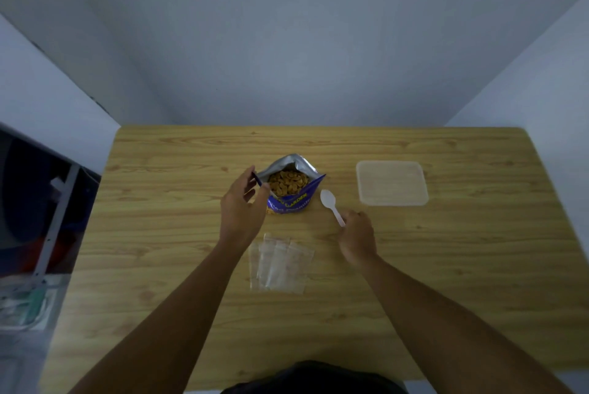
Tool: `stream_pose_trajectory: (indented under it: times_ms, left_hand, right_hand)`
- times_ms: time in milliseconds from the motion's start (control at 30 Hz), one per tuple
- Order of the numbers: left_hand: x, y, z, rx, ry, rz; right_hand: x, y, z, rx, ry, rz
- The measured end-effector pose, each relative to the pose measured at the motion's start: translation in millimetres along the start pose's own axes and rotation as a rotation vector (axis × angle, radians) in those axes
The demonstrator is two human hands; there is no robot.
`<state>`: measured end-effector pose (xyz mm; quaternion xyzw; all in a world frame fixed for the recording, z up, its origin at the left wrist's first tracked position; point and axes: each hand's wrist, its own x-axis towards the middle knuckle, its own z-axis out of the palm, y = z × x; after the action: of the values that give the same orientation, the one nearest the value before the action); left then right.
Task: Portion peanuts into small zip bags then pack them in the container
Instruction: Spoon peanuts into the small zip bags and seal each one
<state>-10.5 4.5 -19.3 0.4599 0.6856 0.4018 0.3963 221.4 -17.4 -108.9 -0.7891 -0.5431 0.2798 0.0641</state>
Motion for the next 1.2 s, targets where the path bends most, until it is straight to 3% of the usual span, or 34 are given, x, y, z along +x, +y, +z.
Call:
stream_pose_trajectory:
  times_ms: [133,300,433,533,733,1033,1200]
  left_hand:
    - [0.7,1.6,0.0,-0.014,-0.006,0.001]
    - [1.5,1.8,-0.1,-0.006,-0.001,-0.013]
    - [2.5,-1.0,-0.6,0.001,-0.005,-0.025]
    - [2.5,-2.4,-0.1,-0.012,-0.007,-0.024]
    - [1.5,-2.7,1.2,-0.065,-0.001,-0.023]
    - [1.3,-5.4,0.8,-0.077,-0.024,-0.013]
    - [3.1,-7.4,1.6,-0.087,-0.030,-0.018]
  right_hand:
    - [1.6,-7.2,-16.5,0.195,0.046,-0.003]
    - [16.5,-59.0,-85.4,0.534,0.246,-0.123]
    - [18.4,-89.1,-141.2,0.643,0.211,-0.315]
    - [15.4,-99.9,-163.3,0.600,0.216,-0.462]
    - [10.6,-104.9,-140.5,0.460,0.177,-0.574]
    - [10.5,-119.5,-92.0,0.085,0.023,-0.490]
    - [12.1,-128.2,-85.9,0.045,-0.009,-0.411]
